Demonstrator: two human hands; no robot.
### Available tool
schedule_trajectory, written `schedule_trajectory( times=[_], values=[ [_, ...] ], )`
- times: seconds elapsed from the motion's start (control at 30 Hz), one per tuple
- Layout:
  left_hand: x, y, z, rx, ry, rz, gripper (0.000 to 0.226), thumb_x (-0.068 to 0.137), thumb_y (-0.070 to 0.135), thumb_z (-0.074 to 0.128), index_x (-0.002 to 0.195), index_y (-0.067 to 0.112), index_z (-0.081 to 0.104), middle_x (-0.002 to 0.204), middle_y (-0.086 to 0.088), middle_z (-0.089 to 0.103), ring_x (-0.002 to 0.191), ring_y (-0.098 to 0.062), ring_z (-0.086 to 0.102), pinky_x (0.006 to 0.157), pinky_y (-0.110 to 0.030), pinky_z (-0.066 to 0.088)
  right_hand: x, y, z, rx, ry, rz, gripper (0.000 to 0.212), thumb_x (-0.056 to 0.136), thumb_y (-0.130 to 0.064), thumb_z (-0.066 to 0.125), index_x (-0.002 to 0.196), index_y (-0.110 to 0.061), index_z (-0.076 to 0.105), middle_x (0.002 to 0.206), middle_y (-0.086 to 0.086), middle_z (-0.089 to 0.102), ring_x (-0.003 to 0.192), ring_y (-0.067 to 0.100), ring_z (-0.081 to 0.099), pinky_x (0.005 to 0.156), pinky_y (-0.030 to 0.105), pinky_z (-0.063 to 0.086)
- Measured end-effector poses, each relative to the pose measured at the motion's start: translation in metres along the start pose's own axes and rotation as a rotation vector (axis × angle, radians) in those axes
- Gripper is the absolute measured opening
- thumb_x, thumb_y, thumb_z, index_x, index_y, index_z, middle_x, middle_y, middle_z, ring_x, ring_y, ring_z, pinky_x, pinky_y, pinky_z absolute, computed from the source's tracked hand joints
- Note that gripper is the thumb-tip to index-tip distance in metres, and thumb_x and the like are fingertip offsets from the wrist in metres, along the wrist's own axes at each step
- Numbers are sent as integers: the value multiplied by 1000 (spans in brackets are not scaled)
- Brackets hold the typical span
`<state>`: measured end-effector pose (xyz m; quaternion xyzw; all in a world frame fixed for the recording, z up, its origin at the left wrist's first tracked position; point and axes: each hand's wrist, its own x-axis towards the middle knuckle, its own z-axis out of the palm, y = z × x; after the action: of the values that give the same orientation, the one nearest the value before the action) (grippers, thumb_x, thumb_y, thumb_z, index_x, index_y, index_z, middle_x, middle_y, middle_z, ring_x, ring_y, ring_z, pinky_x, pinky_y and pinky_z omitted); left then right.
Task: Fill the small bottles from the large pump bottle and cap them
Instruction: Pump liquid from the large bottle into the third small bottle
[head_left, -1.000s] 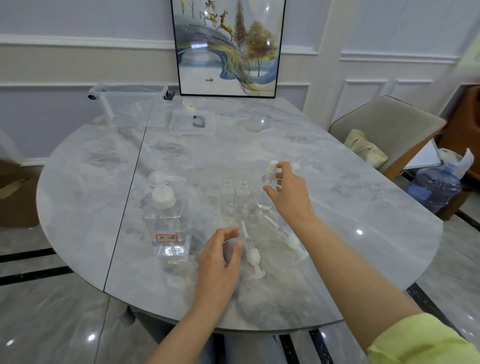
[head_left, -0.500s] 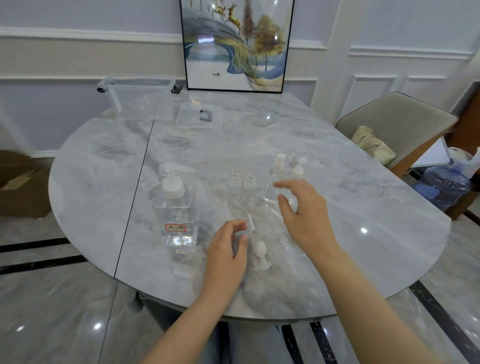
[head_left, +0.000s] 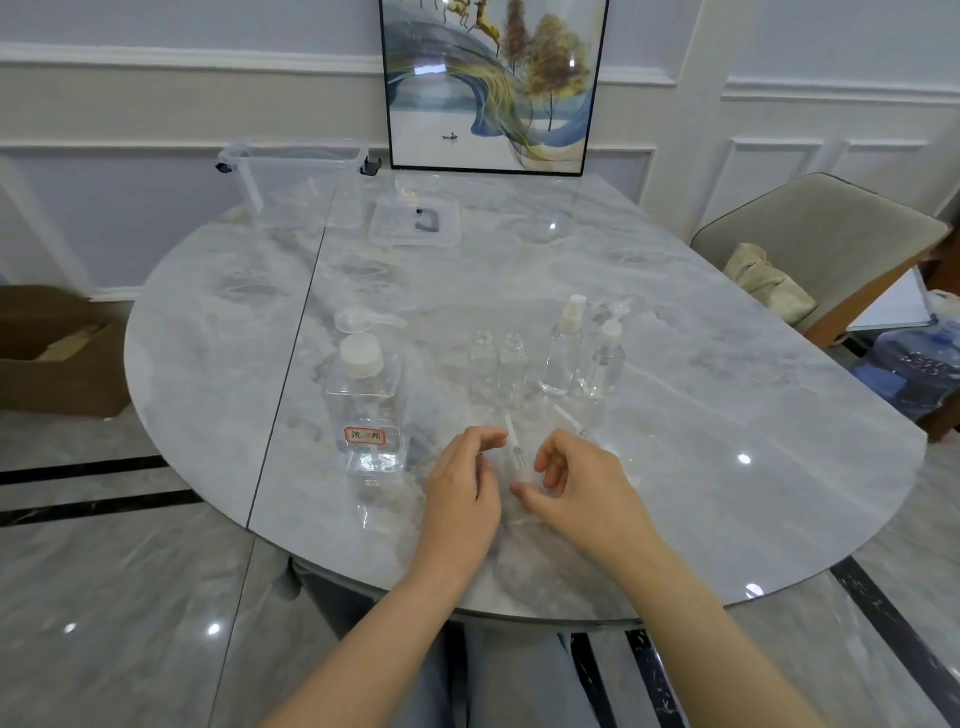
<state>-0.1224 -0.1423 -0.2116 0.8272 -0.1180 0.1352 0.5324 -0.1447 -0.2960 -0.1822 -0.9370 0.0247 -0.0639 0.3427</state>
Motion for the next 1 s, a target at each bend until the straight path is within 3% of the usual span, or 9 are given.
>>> schedule_trajectory(
  times=[0.43, 0.6, 0.7, 0.8, 1.0],
  values=[
    [8, 9, -6, -73, -20, -10, 34, 96, -5, 52, 115, 19, 65, 116, 10, 67, 115, -4, 61, 102, -21, 48, 9, 0, 4, -27, -5, -40, 22, 84, -33, 71, 92, -32, 51, 87, -13, 56, 81, 3, 55, 70, 30, 52],
    [30, 9, -12, -17, 9, -67, 35, 93, -3, 54, 121, 18, 62, 123, 6, 64, 119, -5, 58, 108, -29, 46, 15, -2, 3, -89, -4, -51, 22, 85, -33, 70, 95, -30, 51, 90, -11, 56, 82, 7, 54, 61, 23, 40],
    [51, 7, -10, 55, 18, -136, 44, 92, 3, 59, 134, 16, 55, 135, 0, 57, 126, -15, 55, 109, -35, 44, 18, -4, 0, -127, 3, -43, 21, 86, -34, 68, 98, -29, 52, 97, -12, 56, 89, 12, 54, 60, 25, 37],
    [69, 9, -8, 55, 33, -182, 57, 92, 8, 64, 146, 14, 43, 145, -4, 47, 133, -19, 49, 111, -29, 38, 19, -6, -2, -152, 22, -29, 23, 86, -37, 68, 101, -30, 52, 102, -13, 55, 90, 11, 54, 63, 29, 39],
    [99, 15, 0, 88, 12, -254, 77, 94, 11, 65, 158, 14, 24, 159, -6, 34, 145, -21, 35, 116, -27, 27, 22, -8, 0, -147, 53, -60, 20, 90, -40, 66, 103, -32, 54, 104, -16, 54, 89, 8, 55, 59, 20, 34]
  ],
)
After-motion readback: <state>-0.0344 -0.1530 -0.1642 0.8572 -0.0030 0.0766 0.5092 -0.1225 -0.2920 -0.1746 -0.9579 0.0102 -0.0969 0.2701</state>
